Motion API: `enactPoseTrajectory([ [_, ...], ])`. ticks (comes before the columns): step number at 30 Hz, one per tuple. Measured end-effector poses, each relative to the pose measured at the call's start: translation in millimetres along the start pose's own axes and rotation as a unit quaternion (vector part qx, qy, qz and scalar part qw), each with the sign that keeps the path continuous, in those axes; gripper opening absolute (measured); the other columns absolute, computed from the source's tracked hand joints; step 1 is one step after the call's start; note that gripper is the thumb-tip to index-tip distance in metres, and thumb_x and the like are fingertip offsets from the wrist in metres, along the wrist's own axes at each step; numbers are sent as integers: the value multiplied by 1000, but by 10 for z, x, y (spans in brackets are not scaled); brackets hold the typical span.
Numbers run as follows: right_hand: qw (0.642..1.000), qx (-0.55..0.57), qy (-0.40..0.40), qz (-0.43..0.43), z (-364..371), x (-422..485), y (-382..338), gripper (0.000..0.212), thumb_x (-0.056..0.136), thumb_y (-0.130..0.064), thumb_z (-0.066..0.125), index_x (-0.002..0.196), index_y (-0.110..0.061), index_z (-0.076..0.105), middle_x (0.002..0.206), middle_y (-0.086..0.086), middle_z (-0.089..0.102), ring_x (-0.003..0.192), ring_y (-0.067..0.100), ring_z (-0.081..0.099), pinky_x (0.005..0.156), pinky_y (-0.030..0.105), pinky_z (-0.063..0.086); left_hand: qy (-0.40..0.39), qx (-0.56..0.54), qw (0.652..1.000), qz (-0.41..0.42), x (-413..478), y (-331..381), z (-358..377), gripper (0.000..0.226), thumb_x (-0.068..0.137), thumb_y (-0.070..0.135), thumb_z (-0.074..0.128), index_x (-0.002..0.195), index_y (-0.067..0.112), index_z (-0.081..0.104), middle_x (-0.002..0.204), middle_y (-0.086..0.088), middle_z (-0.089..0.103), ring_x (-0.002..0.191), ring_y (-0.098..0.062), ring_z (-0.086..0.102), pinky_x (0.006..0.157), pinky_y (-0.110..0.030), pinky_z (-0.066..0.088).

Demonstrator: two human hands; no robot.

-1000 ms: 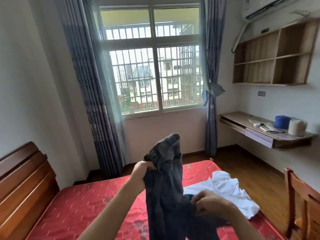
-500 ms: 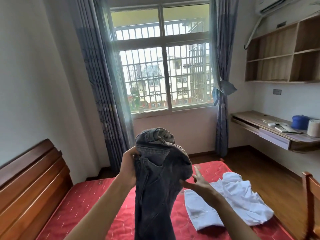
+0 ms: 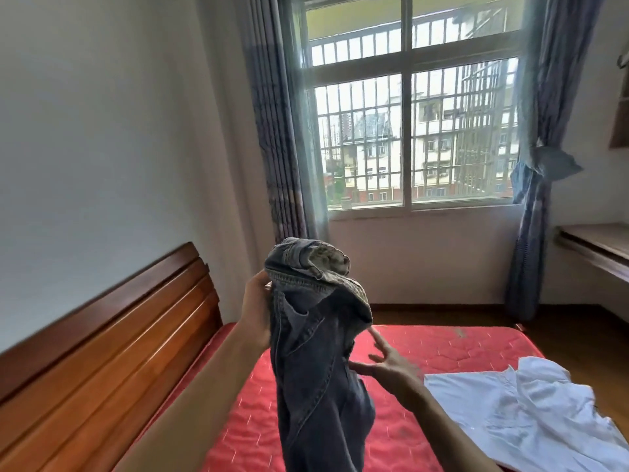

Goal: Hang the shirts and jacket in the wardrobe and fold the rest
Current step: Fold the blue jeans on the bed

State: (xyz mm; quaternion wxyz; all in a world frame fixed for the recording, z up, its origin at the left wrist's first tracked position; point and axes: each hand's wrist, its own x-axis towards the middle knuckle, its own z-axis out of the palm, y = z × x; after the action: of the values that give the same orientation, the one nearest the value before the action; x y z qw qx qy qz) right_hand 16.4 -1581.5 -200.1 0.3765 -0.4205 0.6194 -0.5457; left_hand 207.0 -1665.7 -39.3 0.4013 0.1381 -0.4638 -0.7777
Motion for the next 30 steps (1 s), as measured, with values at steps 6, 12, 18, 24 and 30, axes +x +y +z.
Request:
enactPoseTrajectory([
  [6,963,-181,-10,-197,295,159,-387,15,76,-17,69,70,-30,70,75,-19,63,73,-14,54,68,20,43,-20,-5,1000,19,-185,219,-385,46,96,33,36,96,10,75,97,-13,71,88,-26,69,83,-36,55],
  [12,963,-168,73,-197,112,365,-622,29,64,-8,52,70,-29,70,67,-9,69,66,2,56,68,30,48,17,155,988,13,-402,529,-823,62,67,72,67,84,13,81,94,-9,76,87,-21,72,76,-32,58],
  [18,909,-293,155,-251,44,295,-895,21,65,-25,51,65,-11,67,57,7,60,60,25,51,65,32,46,19,605,796,9,-576,622,-1151,78,38,46,85,105,20,56,93,6,66,85,-6,61,68,-15,49],
  [24,905,-287,203,-240,-49,206,-1001,19,69,-29,60,58,-13,62,50,3,50,59,26,46,58,24,37,57,713,675,182,-614,379,-1331,23,75,25,85,94,26,72,86,12,72,80,-3,66,73,-22,48],
  [30,893,-284,236,-259,-375,-17,-1084,64,72,-34,86,41,-25,31,38,-3,33,45,12,28,50,19,30,206,579,781,112,-417,302,-1825,22,98,24,57,85,13,71,86,-8,73,82,-24,63,80,-49,52],
])
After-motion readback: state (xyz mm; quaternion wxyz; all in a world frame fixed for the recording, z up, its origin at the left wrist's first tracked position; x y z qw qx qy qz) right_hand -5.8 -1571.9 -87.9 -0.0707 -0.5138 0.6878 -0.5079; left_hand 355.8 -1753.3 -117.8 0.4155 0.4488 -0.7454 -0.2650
